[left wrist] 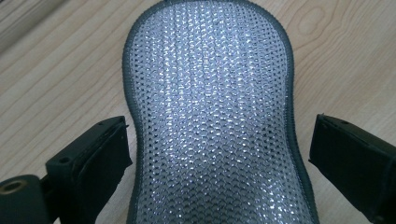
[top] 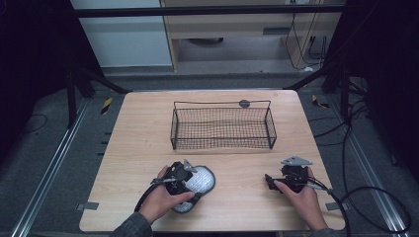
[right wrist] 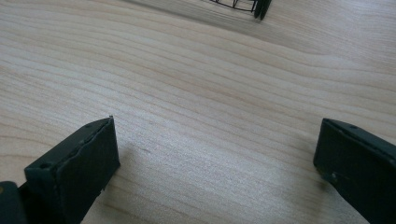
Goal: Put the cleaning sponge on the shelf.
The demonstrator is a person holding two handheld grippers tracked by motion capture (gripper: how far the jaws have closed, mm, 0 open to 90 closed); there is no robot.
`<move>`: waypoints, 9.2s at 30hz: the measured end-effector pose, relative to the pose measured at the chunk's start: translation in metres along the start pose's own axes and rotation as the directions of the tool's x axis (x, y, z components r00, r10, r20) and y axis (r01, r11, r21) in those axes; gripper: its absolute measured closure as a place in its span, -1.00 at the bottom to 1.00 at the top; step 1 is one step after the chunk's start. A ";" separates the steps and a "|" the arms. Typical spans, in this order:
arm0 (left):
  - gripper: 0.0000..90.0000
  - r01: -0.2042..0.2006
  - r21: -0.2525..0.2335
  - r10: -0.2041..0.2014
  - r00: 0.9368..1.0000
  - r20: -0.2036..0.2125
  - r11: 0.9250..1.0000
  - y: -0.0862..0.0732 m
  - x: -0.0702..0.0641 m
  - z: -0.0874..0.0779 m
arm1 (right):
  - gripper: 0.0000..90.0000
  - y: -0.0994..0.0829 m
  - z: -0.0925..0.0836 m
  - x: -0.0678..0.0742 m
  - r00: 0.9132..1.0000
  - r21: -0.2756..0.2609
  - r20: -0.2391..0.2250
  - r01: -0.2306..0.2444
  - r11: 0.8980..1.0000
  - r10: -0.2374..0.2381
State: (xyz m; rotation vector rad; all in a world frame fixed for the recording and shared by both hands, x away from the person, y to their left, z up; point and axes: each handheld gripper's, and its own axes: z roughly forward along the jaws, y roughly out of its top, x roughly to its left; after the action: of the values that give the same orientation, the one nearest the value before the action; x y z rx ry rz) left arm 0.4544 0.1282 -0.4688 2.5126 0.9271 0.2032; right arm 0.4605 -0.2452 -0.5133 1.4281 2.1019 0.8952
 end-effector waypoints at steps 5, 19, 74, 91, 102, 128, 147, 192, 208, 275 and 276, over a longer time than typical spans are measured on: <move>-0.91 -0.003 0.021 0.003 1.000 0.001 1.000 0.002 0.000 0.006 | -0.99 0.000 0.000 0.000 1.000 0.000 -0.003 0.000 1.000 0.000; -0.97 0.003 0.048 -0.003 1.000 0.004 0.999 0.000 -0.001 0.017 | -0.99 0.000 0.000 0.000 1.000 -0.002 -0.010 0.011 1.000 -0.011; -0.85 -0.409 -0.034 0.395 0.897 -0.199 0.912 0.103 0.029 -0.072 | -0.99 0.000 0.000 0.001 1.000 -0.001 -0.008 0.013 1.000 -0.013; -0.85 -0.459 -0.016 0.443 0.866 -0.231 0.888 0.139 0.050 -0.065 | -0.99 0.001 0.001 0.003 1.000 -0.002 0.007 0.001 1.000 -0.001; -0.85 -0.457 -0.031 0.434 0.862 -0.263 0.889 0.152 0.073 -0.063 | -0.99 -0.003 -0.003 0.006 1.000 -0.003 0.011 -0.005 1.000 0.005; -0.85 -0.491 0.004 0.469 0.829 -0.306 0.871 0.162 0.087 -0.052 | -0.99 -0.004 -0.004 0.006 1.000 -0.001 0.012 -0.009 1.000 0.009; -0.85 -0.485 0.021 0.469 0.832 -0.297 0.874 0.167 0.097 -0.034 | -0.99 -0.004 -0.004 0.007 1.000 0.000 0.007 -0.015 1.000 0.015; -0.86 -0.500 0.060 0.496 0.826 -0.266 0.864 0.168 0.108 -0.004 | -0.99 -0.004 -0.004 0.007 1.000 -0.001 0.008 -0.014 1.000 0.014; -0.93 -0.477 0.035 0.472 0.851 -0.233 0.878 0.169 0.107 -0.003 | -0.99 -0.004 -0.004 0.007 1.000 -0.001 0.008 -0.014 1.000 0.014; -0.91 -0.388 -0.123 0.355 0.907 -0.227 0.913 0.115 0.054 -0.049 | -0.99 -0.004 -0.004 0.007 1.000 0.000 0.006 -0.016 1.000 0.016; -0.91 -0.386 -0.125 0.352 0.908 -0.228 0.914 0.114 0.053 -0.051 | -0.99 -0.004 -0.004 0.007 1.000 0.000 0.006 -0.016 1.000 0.016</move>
State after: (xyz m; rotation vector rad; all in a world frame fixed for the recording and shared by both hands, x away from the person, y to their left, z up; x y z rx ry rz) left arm 0.5463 0.1045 -0.3723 2.5184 0.4663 0.6398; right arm 0.4527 -0.2409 -0.5131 1.4478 2.0892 0.8959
